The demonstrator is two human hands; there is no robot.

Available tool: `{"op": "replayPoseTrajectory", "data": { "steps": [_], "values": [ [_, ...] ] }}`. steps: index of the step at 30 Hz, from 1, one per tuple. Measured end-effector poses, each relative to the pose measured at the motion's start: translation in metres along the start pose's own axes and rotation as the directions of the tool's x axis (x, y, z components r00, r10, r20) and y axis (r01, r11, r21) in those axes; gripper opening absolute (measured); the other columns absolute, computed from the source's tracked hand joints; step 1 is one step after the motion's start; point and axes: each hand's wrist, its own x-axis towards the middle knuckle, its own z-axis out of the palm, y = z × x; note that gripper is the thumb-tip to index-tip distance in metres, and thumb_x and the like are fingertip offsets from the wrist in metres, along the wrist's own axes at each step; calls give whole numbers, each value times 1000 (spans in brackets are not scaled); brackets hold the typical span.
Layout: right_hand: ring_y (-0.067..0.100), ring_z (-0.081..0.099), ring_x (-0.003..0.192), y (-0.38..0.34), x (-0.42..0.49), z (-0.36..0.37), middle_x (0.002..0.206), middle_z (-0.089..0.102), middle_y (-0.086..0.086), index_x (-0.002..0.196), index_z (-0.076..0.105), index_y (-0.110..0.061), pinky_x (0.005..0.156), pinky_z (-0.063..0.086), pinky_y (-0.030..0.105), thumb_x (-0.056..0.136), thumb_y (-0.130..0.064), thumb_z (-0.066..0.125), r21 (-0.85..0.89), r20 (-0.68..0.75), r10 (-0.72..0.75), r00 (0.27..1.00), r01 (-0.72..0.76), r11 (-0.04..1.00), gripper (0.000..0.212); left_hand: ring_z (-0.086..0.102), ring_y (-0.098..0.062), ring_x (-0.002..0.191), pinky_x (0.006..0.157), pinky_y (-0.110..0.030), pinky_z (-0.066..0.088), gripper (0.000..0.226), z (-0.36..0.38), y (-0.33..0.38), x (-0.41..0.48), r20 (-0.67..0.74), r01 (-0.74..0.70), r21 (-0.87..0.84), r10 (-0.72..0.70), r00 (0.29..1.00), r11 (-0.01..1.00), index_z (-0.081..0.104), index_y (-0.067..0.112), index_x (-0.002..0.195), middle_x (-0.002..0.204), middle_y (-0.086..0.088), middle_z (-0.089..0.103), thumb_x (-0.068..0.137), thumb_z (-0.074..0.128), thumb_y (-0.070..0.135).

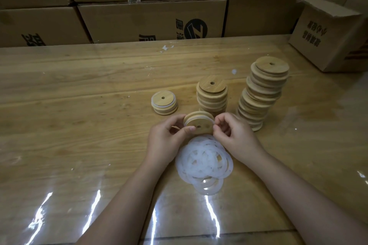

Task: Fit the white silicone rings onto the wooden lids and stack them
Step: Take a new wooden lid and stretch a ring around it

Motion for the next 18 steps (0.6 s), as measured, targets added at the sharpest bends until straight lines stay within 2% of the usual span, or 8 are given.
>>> {"op": "replayPoseTrajectory", "data": {
  "steps": [4,9,11,15,18],
  "values": [
    [3,50,67,2,0,1,73,50,-13,81,52,-23,59,37,10,83,-10,60,-52,2,2,1000,-2,999,15,60,-5,70,67,-23,48,20,1,-1,-1,-5,-5,13,5,1000,1000,70,26,93,77,9,68,75,77,17],
    [7,48,64,2,0,2,71,49,-13,78,53,-22,57,35,14,86,-11,59,-74,-13,-21,1000,20,997,15,61,-7,70,69,-25,49,30,0,2,-1,-15,5,-41,-5,1000,999,66,40,89,76,11,69,76,77,16],
    [7,48,63,1,0,1,70,49,-14,78,53,-23,57,35,14,87,-12,59,-77,-21,-28,999,26,997,15,63,-13,73,70,-27,50,28,0,4,-1,-12,17,-57,-18,1000,998,68,38,89,79,7,70,77,76,15],
    [6,49,63,0,-1,0,69,50,-15,77,55,-24,58,36,18,88,-13,58,-91,3,-21,1000,21,996,16,61,-2,70,68,-18,48,26,0,6,-1,-6,30,-74,-30,1000,997,68,35,88,79,7,71,76,76,14],
    [5,48,62,-2,-2,-2,65,51,-13,72,56,-21,58,38,23,88,-13,57,-84,19,-3,1000,4,996,18,61,-5,69,68,-20,48,25,0,7,-2,-1,39,-66,-39,999,997,69,34,88,77,5,71,76,77,14]
  ]
}}
